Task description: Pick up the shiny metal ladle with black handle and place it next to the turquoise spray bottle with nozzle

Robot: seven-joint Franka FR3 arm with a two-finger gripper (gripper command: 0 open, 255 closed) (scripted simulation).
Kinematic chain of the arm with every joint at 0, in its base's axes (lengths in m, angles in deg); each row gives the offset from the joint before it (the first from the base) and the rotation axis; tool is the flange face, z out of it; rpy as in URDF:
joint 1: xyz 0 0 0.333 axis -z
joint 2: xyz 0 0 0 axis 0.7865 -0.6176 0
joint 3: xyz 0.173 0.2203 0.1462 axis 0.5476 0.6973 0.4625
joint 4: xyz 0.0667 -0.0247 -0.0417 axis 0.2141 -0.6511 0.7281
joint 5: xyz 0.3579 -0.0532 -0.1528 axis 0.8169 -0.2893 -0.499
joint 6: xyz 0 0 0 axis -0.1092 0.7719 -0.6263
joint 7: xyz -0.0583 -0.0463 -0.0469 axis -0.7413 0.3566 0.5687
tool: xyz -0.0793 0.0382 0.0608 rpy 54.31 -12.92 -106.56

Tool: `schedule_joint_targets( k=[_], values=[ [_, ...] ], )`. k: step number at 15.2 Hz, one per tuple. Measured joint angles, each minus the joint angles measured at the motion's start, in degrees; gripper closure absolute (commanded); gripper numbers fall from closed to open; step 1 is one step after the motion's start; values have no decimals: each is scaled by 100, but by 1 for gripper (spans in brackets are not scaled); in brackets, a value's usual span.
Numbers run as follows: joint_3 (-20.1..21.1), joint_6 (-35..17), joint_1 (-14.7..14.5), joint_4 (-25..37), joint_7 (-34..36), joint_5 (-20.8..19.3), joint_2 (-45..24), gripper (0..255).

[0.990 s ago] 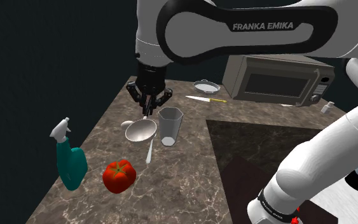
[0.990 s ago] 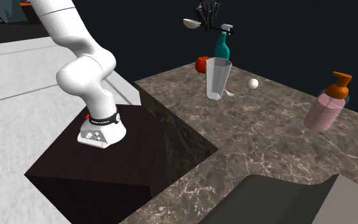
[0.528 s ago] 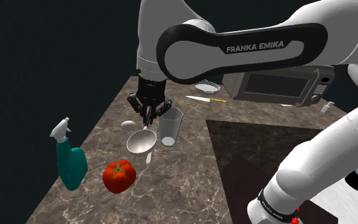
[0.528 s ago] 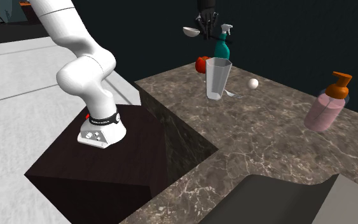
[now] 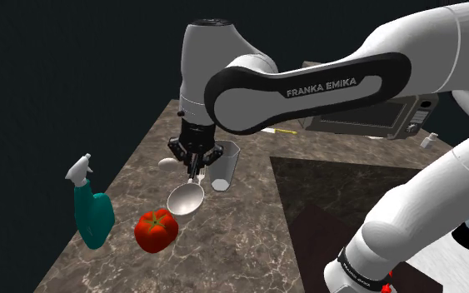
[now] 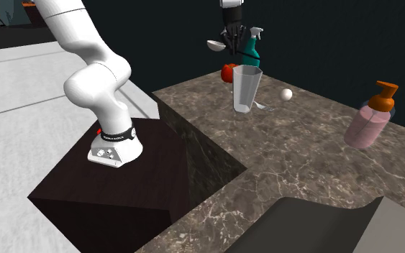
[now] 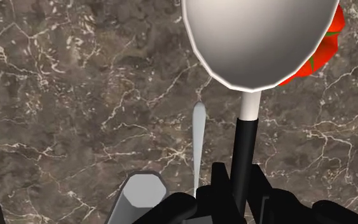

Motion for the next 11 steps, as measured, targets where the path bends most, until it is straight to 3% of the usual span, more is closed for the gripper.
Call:
schedule_joint_targets(
  k=[11],
  values=[
    [159, -863, 15, -658, 180, -145, -251, 255]
  ],
)
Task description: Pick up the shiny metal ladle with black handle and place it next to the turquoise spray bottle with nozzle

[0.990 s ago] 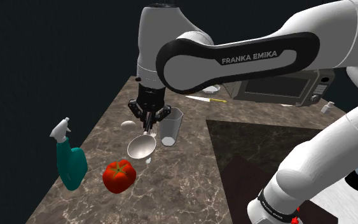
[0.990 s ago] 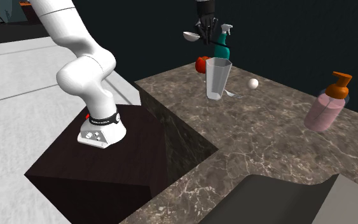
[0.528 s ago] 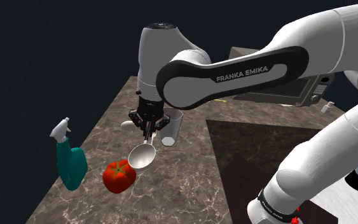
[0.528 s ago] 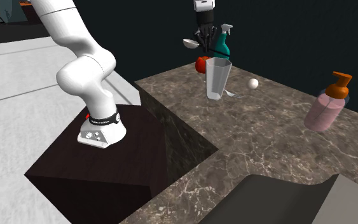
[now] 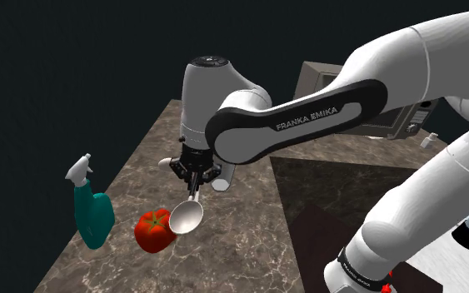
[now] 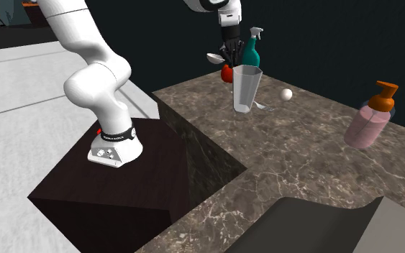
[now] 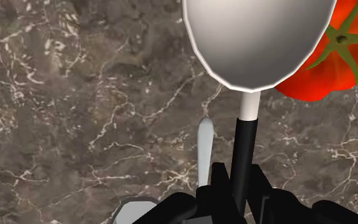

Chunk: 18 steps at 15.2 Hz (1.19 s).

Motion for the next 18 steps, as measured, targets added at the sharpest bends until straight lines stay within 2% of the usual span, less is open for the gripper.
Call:
schedule_joint_targets(
  k=[13, 18],
  values=[
    [211, -1002, 92, -566, 419, -481, -573, 255],
    [275, -1392, 136, -732, 692, -825, -892, 255]
  ],
)
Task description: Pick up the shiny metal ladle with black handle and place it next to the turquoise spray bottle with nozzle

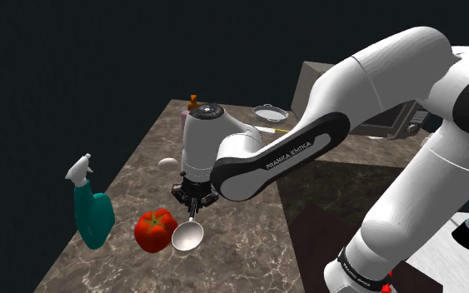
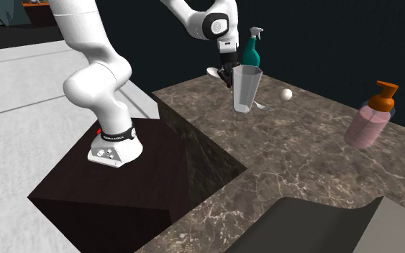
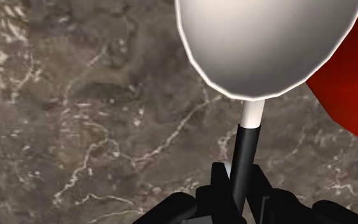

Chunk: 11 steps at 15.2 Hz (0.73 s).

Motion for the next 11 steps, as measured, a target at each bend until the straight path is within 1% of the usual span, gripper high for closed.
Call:
schedule_joint_targets(
  k=[3, 8, 9, 11],
  values=[
    [15, -177, 14, -73, 141, -186, -154, 255],
    [14, -203, 17, -80, 166, -218, -183, 255],
    [14, -203, 17, -81, 165, -218, -183, 0],
    [13, -204, 18, -82, 165, -218, -183, 0]
  ],
)
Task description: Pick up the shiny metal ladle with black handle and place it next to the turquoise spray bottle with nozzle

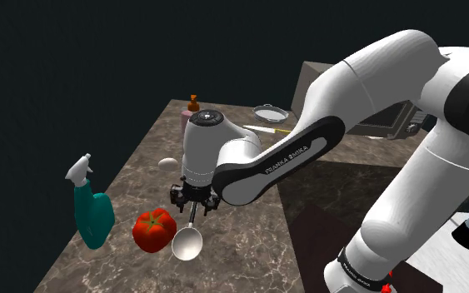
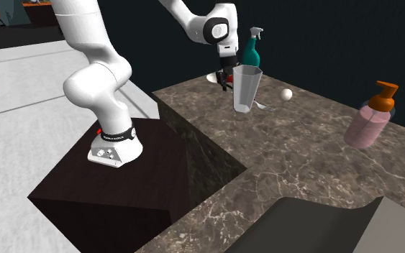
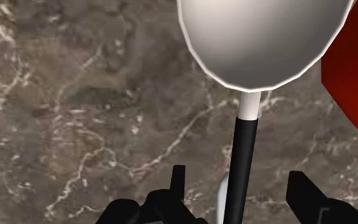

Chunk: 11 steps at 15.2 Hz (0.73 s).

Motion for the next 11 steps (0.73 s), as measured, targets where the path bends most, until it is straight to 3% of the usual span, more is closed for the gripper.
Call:
schedule_joint_targets(
  k=[4, 8, 11],
  values=[
    [0, 0, 0, 0, 0, 0, 0, 0],
    [-64, 562, -59, 168, -468, 623, 585, 0],
    [-80, 673, -94, 189, -533, 743, 698, 0]
  ],
)
